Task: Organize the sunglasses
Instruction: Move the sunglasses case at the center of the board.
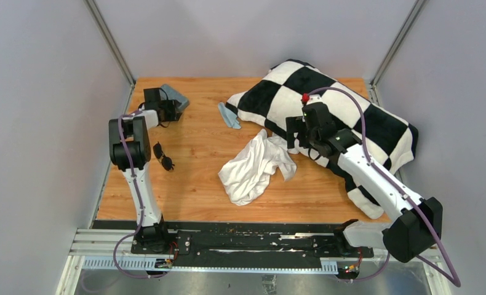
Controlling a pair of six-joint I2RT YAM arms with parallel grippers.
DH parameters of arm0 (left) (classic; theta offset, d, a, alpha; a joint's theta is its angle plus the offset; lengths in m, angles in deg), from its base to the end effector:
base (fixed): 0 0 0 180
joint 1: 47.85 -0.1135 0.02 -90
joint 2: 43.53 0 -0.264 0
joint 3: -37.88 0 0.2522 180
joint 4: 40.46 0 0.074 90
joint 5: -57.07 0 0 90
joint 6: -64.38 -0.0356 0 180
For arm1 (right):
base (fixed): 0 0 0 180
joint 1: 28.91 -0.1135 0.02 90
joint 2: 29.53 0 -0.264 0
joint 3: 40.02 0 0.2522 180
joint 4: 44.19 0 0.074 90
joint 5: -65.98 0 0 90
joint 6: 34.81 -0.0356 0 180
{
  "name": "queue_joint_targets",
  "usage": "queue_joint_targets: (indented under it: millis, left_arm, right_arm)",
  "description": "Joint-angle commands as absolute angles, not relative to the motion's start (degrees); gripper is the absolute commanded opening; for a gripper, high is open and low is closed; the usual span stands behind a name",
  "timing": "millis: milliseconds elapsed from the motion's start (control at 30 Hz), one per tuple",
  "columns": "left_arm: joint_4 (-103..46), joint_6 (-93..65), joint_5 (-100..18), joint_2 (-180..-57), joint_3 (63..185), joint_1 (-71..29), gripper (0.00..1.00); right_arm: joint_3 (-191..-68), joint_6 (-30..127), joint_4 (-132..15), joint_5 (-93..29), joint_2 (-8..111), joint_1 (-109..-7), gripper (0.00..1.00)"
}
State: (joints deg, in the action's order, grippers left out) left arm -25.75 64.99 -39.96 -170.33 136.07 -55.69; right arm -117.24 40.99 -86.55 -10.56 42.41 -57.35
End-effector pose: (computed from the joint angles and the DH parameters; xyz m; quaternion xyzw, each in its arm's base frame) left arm 0.4752 0.0610 0.1291 -0.6781 0.6169 -0.3037 0.2595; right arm 0.2466 0.1241 0.3222 -0.0584 0.8887 0.0631 0.4504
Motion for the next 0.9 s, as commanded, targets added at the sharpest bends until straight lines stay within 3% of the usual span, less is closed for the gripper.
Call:
queue_joint_targets:
  millis: [0,167,367,500,867]
  left_arm:
    - [-8.8,53.3,-40.5,-168.4,126.9,-54.4,0.49]
    - [1.5,43.0,-36.3,-160.2,124.4,-51.8,0.54]
    - [3.7,33.0,-32.1,-147.7,120.4,-48.7,0.59]
    - [5.3,28.3,-26.5,-137.8,117.7,-44.7,0.68]
    - [11.9,16.7,-22.7,-117.5,113.8,-41.4,0.74]
  right_arm:
    - [-115.7,39.8,-87.6,-12.7,39.1,-56.7,0.99]
    - [-114.5,39.1,-87.7,-16.4,37.6,-56.7,0.99]
    - [-113.6,38.9,-87.2,-25.1,35.8,-57.9,0.97]
    - [-113.5,38.2,-86.4,-27.2,36.6,-61.4,0.97]
    - [-121.7,35.4,-75.8,-33.4,55.1,-74.1,0.97]
